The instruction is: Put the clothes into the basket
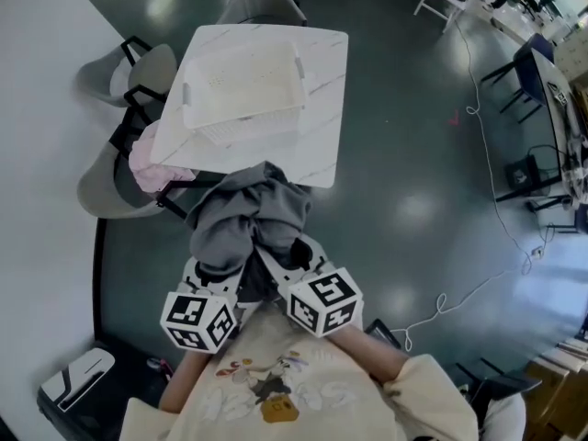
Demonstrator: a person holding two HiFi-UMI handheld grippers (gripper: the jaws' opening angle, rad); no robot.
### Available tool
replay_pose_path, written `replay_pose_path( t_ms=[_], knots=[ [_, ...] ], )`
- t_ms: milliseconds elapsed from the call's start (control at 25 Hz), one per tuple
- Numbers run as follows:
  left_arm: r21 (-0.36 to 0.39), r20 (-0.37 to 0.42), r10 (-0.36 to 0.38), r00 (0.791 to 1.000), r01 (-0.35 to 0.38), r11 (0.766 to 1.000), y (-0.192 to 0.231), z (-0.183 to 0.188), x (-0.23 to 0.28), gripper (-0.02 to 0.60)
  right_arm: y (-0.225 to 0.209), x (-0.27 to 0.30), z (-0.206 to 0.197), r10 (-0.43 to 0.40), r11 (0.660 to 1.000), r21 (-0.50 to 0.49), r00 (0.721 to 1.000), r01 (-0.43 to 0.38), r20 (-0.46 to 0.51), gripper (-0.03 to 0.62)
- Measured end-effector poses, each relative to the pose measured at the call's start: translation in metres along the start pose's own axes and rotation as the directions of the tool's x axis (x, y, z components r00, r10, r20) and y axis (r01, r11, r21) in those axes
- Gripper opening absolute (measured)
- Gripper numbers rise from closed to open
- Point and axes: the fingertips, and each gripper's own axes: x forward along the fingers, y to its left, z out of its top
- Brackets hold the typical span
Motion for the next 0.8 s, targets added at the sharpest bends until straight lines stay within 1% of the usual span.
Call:
replay_pose_path(
  t_ms=[200,480,600,800],
  knots=[
    [-0.035,0.005,0.042,0.999,-0.042,0.999,0.001,0.013,0.03,0.199,-0.026,0.015,0.017,0.047,0.999,-0.01,0.998,-0.047,-0.034,0.189],
    [-0.038,0.006,0.072,0.997,-0.072,0.997,0.001,0.022,0.045,0.199,-0.039,0.024,0.028,0.081,0.997,-0.002,0.996,-0.081,-0.041,0.189],
    [-0.036,0.015,0.074,0.997,-0.073,0.997,0.005,0.028,0.048,0.199,-0.04,0.03,0.033,0.097,0.995,-0.019,0.995,-0.097,-0.037,0.189],
    [-0.042,0.017,0.053,0.998,-0.053,0.998,0.014,0.037,0.059,0.199,-0.046,0.044,0.042,0.085,0.996,-0.025,0.996,-0.086,-0.038,0.189]
  ],
)
